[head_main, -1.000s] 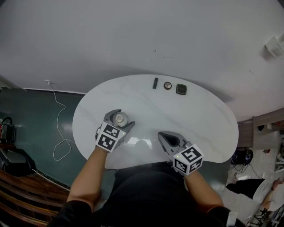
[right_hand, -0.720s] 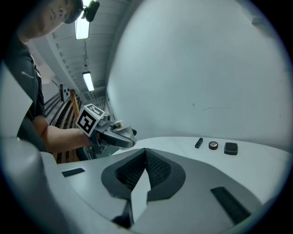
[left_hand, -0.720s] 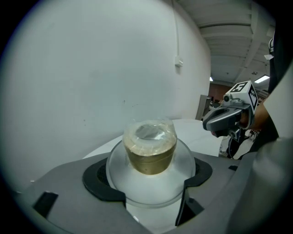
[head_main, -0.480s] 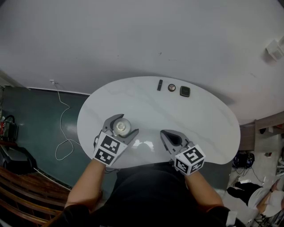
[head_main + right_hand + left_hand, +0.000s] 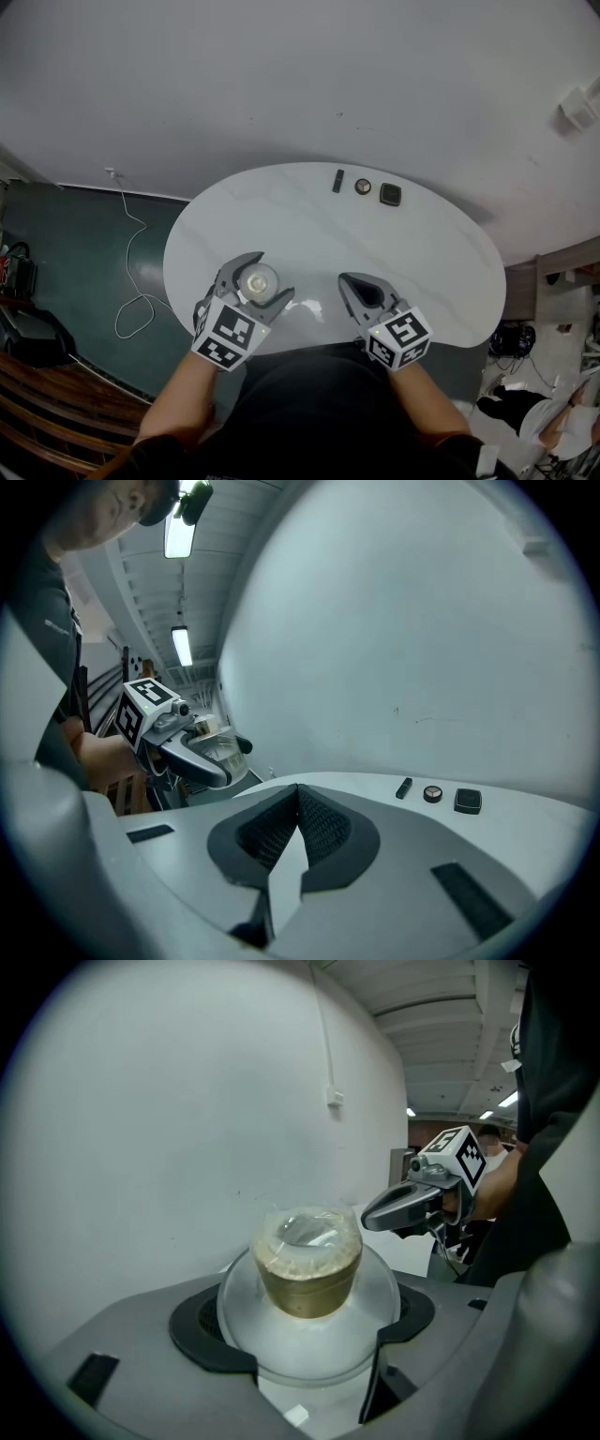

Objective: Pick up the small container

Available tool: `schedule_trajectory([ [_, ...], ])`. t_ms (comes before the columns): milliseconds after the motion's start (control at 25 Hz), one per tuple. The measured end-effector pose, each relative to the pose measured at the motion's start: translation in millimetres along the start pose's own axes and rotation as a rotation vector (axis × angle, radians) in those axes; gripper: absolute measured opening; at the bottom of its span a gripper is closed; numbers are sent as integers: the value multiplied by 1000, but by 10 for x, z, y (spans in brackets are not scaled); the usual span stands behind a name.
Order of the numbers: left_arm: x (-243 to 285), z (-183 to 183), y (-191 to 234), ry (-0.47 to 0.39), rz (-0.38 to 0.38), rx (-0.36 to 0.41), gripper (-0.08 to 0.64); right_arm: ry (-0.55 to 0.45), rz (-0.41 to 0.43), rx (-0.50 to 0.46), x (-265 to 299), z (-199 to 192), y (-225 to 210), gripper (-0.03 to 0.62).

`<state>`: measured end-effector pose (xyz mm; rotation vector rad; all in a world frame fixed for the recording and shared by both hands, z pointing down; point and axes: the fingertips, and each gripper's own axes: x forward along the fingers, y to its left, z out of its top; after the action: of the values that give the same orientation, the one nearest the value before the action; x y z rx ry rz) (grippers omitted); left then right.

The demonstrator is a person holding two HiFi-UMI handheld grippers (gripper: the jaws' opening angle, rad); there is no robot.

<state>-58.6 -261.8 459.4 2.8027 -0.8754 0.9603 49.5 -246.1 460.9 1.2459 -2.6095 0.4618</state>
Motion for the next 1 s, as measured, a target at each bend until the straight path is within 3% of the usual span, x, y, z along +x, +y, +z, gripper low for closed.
schedule_trajectory([
  [1000, 17, 65, -94, -12, -36, 15, 350, 20, 11, -48, 36, 34, 46, -5],
])
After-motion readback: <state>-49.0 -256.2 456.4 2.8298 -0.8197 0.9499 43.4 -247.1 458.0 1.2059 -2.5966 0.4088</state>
